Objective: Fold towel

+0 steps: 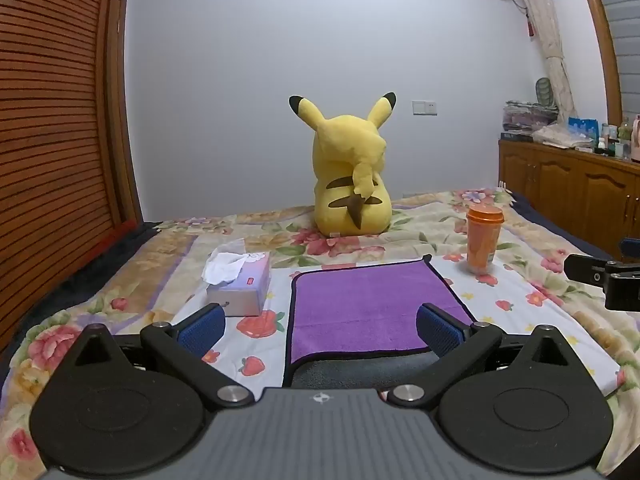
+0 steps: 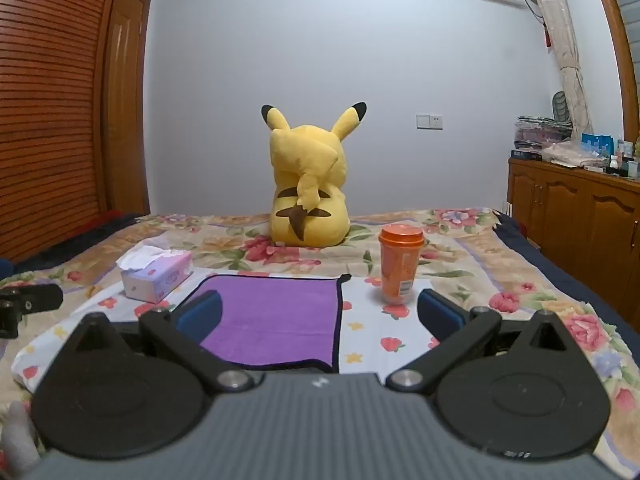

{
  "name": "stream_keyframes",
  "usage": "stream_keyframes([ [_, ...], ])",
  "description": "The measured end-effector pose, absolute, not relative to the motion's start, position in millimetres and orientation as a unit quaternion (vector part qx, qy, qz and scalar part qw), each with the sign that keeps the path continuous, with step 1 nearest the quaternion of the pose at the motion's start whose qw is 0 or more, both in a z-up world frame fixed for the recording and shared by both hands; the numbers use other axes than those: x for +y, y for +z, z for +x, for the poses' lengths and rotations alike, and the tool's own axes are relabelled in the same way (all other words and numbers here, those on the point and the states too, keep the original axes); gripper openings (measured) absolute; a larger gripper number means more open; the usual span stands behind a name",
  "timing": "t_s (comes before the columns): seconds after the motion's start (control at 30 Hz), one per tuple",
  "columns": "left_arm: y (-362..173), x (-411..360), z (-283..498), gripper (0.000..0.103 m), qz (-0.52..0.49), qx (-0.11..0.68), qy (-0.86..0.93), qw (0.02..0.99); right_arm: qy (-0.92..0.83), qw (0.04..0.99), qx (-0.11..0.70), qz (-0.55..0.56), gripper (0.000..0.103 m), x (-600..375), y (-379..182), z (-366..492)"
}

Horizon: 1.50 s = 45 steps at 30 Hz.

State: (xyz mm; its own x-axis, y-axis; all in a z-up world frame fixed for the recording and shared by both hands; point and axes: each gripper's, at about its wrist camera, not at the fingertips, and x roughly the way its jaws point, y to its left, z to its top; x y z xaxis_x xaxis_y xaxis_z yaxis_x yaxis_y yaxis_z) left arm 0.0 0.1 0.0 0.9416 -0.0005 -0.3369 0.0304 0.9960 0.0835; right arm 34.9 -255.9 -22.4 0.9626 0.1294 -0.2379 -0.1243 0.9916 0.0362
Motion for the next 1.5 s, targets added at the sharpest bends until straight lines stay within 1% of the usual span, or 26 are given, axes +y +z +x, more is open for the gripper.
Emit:
stream_keyframes([
  [1.5,2.9,9.4,-0.9,0.103,0.052,0.169,-0.005,0.984,0.064,0.990,0.121,0.012,0.103,-254.2,-22.3,34.3],
])
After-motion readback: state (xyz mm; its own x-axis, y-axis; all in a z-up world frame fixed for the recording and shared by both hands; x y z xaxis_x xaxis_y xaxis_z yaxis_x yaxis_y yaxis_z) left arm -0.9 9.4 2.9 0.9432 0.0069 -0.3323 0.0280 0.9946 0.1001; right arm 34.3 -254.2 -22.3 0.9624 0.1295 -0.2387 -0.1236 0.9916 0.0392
